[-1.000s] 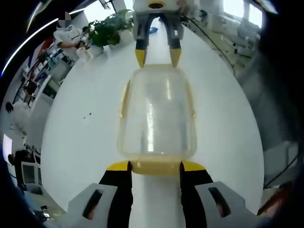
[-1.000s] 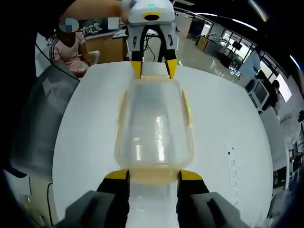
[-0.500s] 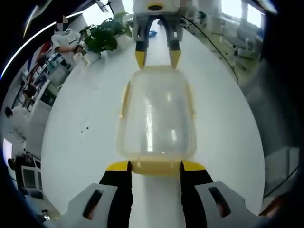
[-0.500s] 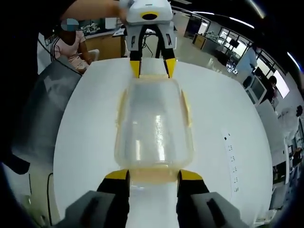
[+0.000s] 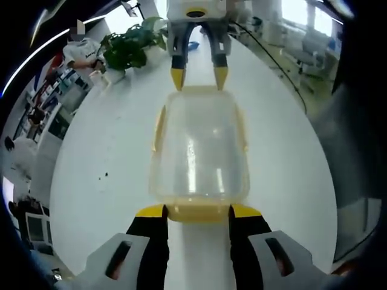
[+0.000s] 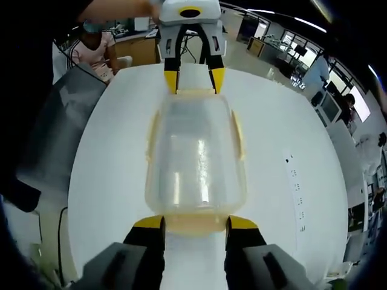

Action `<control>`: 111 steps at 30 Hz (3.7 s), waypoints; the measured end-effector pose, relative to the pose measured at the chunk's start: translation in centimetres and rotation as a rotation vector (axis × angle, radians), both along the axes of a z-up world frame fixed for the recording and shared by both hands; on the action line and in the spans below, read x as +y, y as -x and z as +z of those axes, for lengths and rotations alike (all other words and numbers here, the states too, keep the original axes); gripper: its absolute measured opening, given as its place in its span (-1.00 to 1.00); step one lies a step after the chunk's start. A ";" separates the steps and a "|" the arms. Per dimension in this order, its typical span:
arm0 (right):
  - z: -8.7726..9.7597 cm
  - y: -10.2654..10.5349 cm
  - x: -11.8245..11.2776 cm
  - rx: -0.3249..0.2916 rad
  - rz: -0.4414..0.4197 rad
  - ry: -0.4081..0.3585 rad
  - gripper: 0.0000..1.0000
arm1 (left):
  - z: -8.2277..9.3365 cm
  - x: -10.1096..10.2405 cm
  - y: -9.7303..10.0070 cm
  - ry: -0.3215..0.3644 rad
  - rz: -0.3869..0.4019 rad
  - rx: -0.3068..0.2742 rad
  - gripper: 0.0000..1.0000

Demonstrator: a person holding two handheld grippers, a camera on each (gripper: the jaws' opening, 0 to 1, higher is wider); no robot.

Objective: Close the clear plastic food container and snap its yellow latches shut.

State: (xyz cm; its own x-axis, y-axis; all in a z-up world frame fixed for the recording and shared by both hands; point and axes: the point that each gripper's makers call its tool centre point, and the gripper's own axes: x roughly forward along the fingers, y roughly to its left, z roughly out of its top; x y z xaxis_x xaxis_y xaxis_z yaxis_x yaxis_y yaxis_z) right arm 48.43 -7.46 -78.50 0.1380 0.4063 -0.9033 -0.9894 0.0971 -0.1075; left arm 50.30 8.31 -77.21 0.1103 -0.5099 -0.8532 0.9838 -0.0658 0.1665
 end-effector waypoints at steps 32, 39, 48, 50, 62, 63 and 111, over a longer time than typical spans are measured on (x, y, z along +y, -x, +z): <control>-3.7 0.3 0.5 0.026 0.030 0.053 -0.28 | -4.5 0.5 0.4 -0.030 0.039 0.073 -0.29; -3.9 0.2 0.4 0.030 0.041 0.061 -0.28 | -4.6 0.6 0.4 -0.015 0.049 0.086 -0.28; -4.4 0.6 -0.3 0.061 0.057 0.097 -0.28 | -4.9 0.0 0.8 -0.002 0.052 0.113 -0.28; -4.5 0.6 -0.5 0.071 0.061 0.097 -0.28 | -5.0 -0.1 0.9 -0.002 0.051 0.115 -0.28; -4.4 1.3 -0.6 0.082 0.084 0.118 -0.29 | -5.0 -0.2 1.4 0.012 0.043 0.139 -0.28; -4.4 1.3 -0.7 0.078 0.087 0.128 -0.29 | -4.9 -0.2 1.5 0.014 0.042 0.139 -0.28; -2.2 4.2 0.9 0.125 -0.037 -0.059 -0.08 | -3.4 3.9 4.7 0.159 0.128 0.205 -0.03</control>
State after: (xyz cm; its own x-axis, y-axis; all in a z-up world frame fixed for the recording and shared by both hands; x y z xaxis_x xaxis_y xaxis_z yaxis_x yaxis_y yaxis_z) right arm 44.19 -6.61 -80.73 0.0424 0.4555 -0.8892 -0.9903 0.1368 0.0228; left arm 45.58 12.21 -80.56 0.0156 -0.6321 -0.7747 0.9966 0.0721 -0.0388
